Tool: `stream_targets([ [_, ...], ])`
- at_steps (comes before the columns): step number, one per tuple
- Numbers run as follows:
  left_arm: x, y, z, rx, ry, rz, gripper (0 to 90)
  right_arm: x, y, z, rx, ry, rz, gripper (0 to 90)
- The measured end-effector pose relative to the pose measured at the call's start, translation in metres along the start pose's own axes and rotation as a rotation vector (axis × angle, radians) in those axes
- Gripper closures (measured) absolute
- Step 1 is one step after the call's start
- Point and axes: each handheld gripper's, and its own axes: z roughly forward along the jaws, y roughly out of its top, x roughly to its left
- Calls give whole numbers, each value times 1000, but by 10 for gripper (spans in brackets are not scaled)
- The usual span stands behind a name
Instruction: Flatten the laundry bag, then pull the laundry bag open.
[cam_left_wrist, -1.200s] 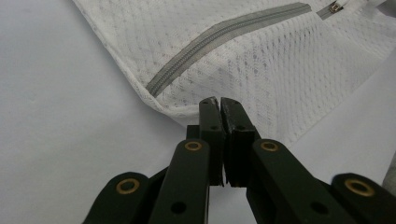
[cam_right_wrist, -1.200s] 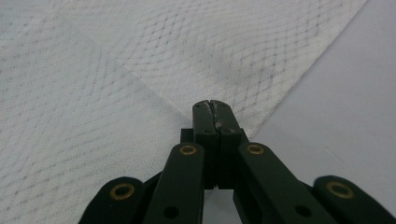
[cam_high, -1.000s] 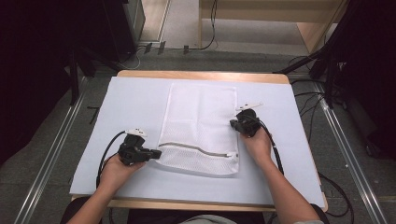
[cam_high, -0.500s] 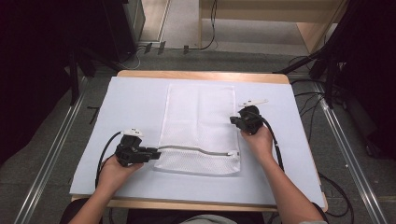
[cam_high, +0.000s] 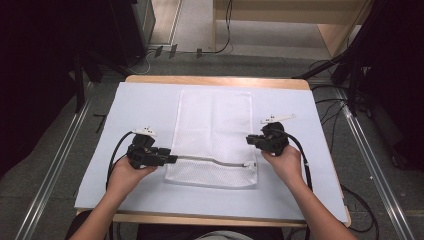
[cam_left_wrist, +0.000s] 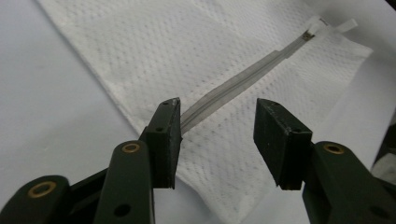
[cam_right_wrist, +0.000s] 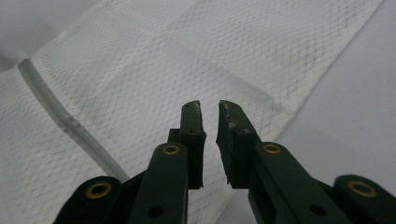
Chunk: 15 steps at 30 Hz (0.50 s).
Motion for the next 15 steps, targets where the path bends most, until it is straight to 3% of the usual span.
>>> stream_targets([
  [3, 0, 7, 1, -3, 2, 4, 474, 0, -5, -7, -25, 20, -5, 690],
  [6, -2, 15, 4, -16, 4, 12, 456, 0, -10, -10, -7, 46, -5, 629],
  [10, -6, 23, 11, -37, -19, 6, 455, 1, -16, -11, 19, 52, -11, 646],
  [15, -13, 34, 20, -19, -16, 40, 456, 5, -17, -13, 11, 44, -24, 666],
])
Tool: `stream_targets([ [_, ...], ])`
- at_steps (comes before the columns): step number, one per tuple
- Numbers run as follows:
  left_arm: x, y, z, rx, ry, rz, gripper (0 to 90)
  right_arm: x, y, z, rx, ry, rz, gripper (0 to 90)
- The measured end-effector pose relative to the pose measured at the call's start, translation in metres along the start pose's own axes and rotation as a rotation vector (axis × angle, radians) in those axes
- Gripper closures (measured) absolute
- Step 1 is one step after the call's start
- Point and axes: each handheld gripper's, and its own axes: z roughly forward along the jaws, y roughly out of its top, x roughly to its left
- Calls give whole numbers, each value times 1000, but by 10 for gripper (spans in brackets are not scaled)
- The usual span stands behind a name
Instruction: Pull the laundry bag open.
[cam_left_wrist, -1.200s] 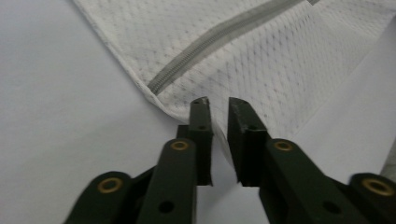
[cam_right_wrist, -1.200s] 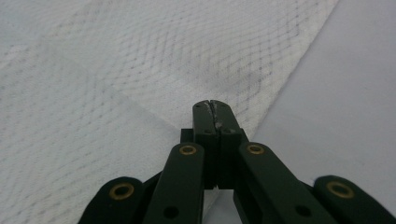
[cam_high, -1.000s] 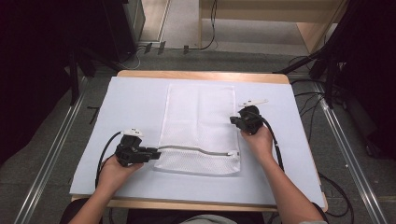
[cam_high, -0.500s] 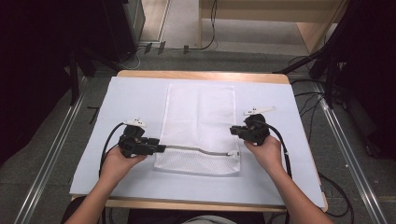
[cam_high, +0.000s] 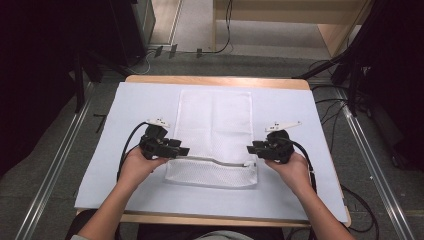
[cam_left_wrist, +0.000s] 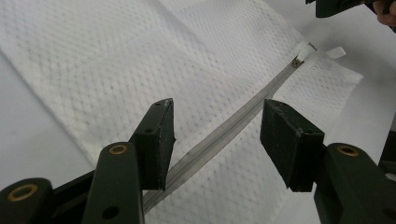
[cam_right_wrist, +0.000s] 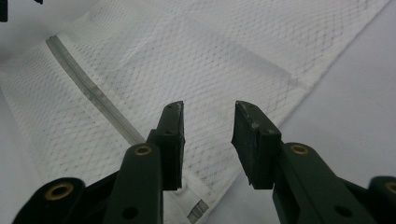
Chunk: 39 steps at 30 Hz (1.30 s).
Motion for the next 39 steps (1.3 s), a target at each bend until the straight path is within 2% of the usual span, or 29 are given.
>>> stream_targets([
  [4, -3, 9, 8, 1, -15, 11, 459, 1, -1, 1, 12, 1, 13, 682],
  [7, -6, 15, 15, 0, -37, 17, 500, 0, -3, 0, 9, 6, 49, 711],
  [10, -12, 21, 23, 6, -55, 31, 557, -1, -5, -2, 4, -15, 48, 771],
  [13, -19, 25, 32, 7, -66, 39, 639, -1, -7, -2, 9, -21, 57, 821],
  [18, -27, 30, 45, 28, -101, 81, 850, 3, -12, 2, 46, -36, 53, 887],
  [20, -29, 32, 51, 29, -113, 76, 897, 4, -14, 4, 58, -37, 45, 900],
  [22, -32, 34, 58, 37, -123, 74, 900, 4, -16, 6, 71, -36, 53, 900],
  [29, -49, 34, 88, 97, -140, 121, 900, 2, -26, 15, 129, -53, 57, 900],
  [32, -53, 31, 99, 119, -150, 128, 900, 3, -28, 16, 136, -47, 68, 900],
  [38, -59, 25, 117, 149, -166, 134, 900, 7, -32, 16, 135, -34, 60, 900],
  [39, -61, 24, 120, 164, -156, 144, 900, 7, -32, 17, 130, -27, 58, 900],
])
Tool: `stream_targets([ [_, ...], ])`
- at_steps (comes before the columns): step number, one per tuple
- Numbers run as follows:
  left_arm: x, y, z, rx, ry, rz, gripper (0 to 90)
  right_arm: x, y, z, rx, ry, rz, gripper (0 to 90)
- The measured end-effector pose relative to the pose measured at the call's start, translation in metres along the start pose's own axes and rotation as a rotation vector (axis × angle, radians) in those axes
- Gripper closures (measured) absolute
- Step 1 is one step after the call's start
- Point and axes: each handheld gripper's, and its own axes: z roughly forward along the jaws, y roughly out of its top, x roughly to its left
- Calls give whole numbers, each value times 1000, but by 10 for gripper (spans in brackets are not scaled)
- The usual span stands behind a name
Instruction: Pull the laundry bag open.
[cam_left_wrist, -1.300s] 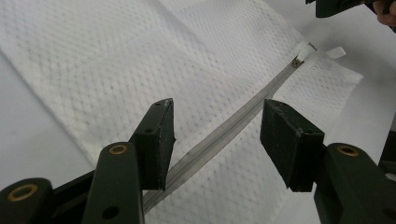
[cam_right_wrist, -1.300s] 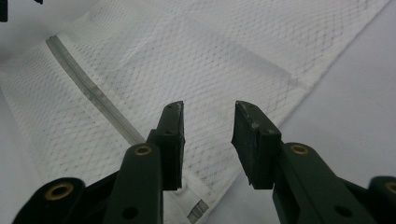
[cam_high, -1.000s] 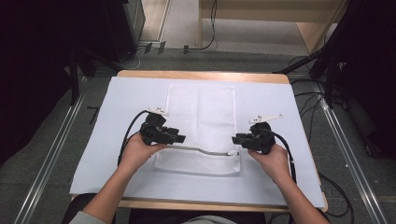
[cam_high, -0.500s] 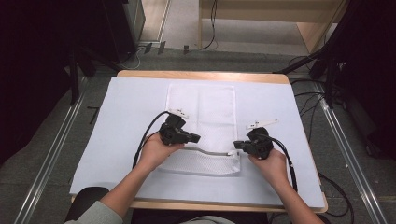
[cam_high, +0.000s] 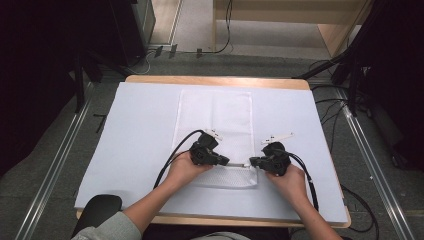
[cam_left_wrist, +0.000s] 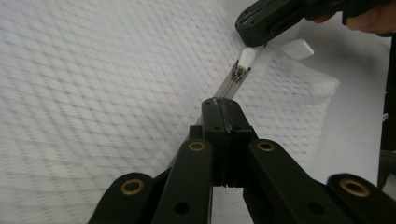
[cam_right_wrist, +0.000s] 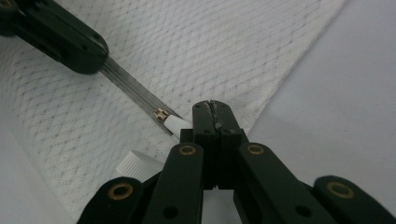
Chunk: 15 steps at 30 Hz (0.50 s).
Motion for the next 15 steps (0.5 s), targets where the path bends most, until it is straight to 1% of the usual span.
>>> stream_targets([
  [1, -1, -1, 4, 8, 3, 0, 900, 1, 0, 1, 5, 10, 4, 900],
  [2, -1, -1, 6, 9, 0, 9, 900, 2, 0, 1, 4, 7, 6, 900],
  [3, -2, -1, 6, 4, -4, 6, 900, 3, 0, 1, 7, 6, -7, 900],
  [8, -1, -2, 7, -9, -9, 2, 900, 5, -1, 0, 13, 27, 9, 900],
  [13, -1, -3, 7, -13, -12, 7, 900, 11, -2, 1, 23, 49, -13, 900],
  [15, -1, -3, 7, -14, -12, 7, 900, 14, -2, 1, 28, 55, -15, 900],
])
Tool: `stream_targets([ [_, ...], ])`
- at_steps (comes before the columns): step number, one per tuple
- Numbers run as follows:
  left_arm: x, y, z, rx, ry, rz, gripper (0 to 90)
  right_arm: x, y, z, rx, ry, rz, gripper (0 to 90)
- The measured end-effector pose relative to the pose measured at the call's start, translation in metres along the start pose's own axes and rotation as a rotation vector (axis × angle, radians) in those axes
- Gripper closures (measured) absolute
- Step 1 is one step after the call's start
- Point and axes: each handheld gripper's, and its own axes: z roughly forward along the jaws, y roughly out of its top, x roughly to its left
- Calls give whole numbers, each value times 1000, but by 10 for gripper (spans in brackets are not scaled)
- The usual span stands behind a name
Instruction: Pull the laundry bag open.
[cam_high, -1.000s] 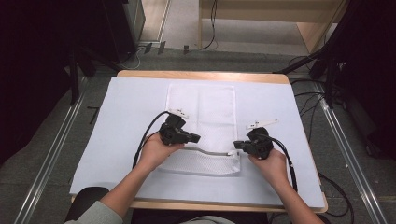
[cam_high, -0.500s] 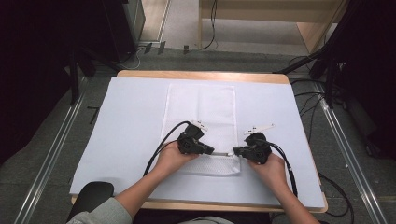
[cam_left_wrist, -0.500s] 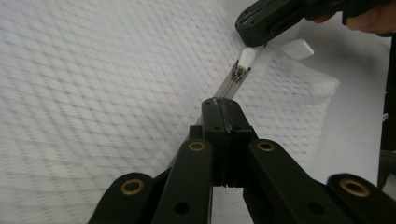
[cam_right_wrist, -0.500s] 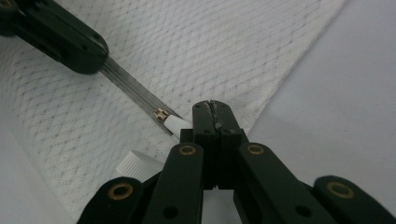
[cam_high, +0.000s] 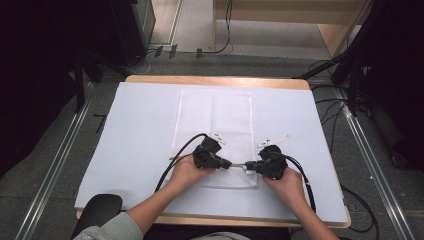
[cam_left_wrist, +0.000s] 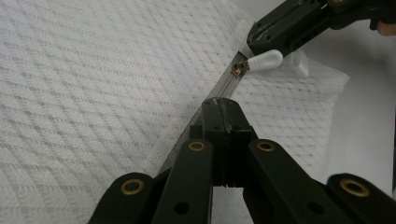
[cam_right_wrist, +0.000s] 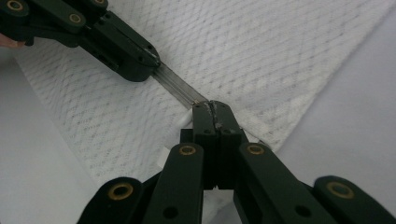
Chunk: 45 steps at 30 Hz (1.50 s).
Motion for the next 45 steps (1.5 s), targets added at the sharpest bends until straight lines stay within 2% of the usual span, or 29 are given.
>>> stream_targets([
  [9, 1, 1, -1, 2, 3, -6, 899, 8, 3, 6, -6, -10, -69, 900],
  [14, 3, 2, -3, -8, -1, -18, 879, 8, 4, 5, -15, -10, -76, 900],
  [17, 2, 4, -4, -14, -3, -27, 866, 6, 3, -1, -16, -46, -87, 900],
  [22, 0, 11, -5, -18, -6, -26, 840, 1, -2, -2, -1, -66, -77, 900],
  [30, -1, 17, 0, -12, -28, -73, 752, 1, -3, 0, -13, -76, -98, 900],
  [34, -2, 17, 8, 5, -12, -91, 738, 3, -3, 1, -13, -86, -115, 900],
  [36, -3, 18, 10, 5, -19, -102, 735, 3, -4, 1, -15, -88, -114, 900],
  [40, -6, 19, 14, 5, -21, -102, 734, 3, -4, 1, -19, -94, -124, 900],
  [45, -11, 20, 17, 6, 24, -78, 782, 4, -4, 1, -19, -96, -129, 900],
])
